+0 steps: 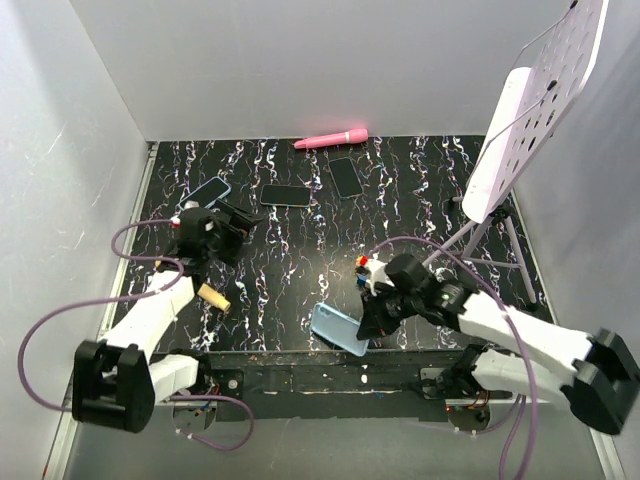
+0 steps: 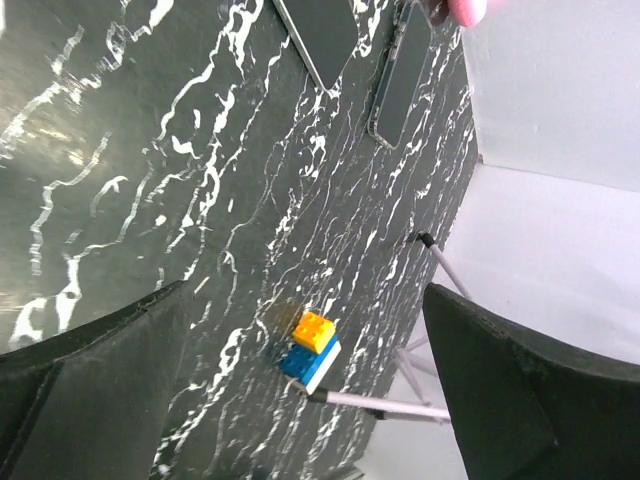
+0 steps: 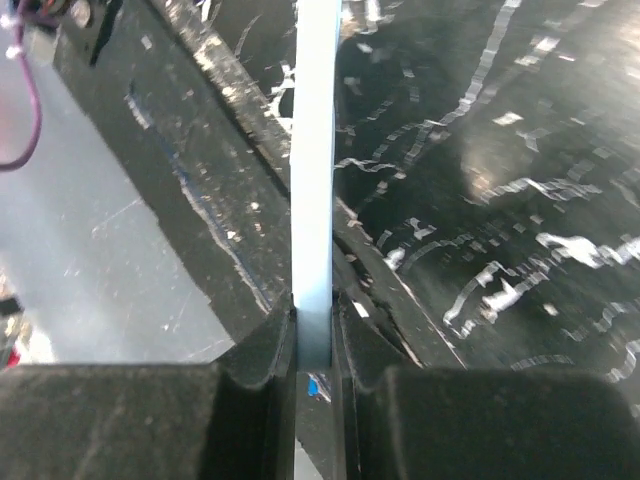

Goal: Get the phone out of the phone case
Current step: Place the phone at the center of the board, then place the phone case at the center of the board.

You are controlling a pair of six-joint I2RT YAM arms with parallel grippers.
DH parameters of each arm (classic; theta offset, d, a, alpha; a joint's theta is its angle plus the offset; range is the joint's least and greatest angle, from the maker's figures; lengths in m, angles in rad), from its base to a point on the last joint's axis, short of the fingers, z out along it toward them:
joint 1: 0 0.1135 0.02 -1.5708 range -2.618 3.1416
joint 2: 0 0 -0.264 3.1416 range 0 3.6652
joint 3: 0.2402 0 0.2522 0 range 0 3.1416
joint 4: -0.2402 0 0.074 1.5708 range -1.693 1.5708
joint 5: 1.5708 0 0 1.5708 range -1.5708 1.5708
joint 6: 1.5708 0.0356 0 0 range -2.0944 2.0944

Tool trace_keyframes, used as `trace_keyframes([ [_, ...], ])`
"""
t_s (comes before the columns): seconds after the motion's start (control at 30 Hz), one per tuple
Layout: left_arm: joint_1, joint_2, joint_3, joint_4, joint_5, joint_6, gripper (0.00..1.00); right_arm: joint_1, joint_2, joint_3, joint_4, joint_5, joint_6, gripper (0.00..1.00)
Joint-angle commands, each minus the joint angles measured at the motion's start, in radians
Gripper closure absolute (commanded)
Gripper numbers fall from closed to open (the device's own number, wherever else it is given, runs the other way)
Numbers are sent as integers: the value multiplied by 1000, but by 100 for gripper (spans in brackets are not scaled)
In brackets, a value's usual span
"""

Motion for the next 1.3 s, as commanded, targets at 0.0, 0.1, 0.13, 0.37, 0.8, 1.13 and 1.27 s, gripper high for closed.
trace_keyframes([
  [0.0,92,-179,-8,-151,245,328,2,8,209,167,61,-289,-204,99],
  [0.1,95,-296,36,-291,227,459,2,10,364,244,90,-409,-256,99],
  [0.13,95,-327,41,-318,213,482,2,10,411,283,95,-447,-287,99],
  [0.37,95,-437,18,-388,192,520,2,7,680,431,52,-539,-446,99],
  [0.8,95,-424,-34,-287,268,424,2,10,800,439,104,-481,-473,99],
  [1.13,95,-391,-45,-220,288,355,2,8,798,390,193,-342,-431,89],
  [1.27,95,-342,-30,-208,279,301,2,8,757,361,201,-234,-401,58],
])
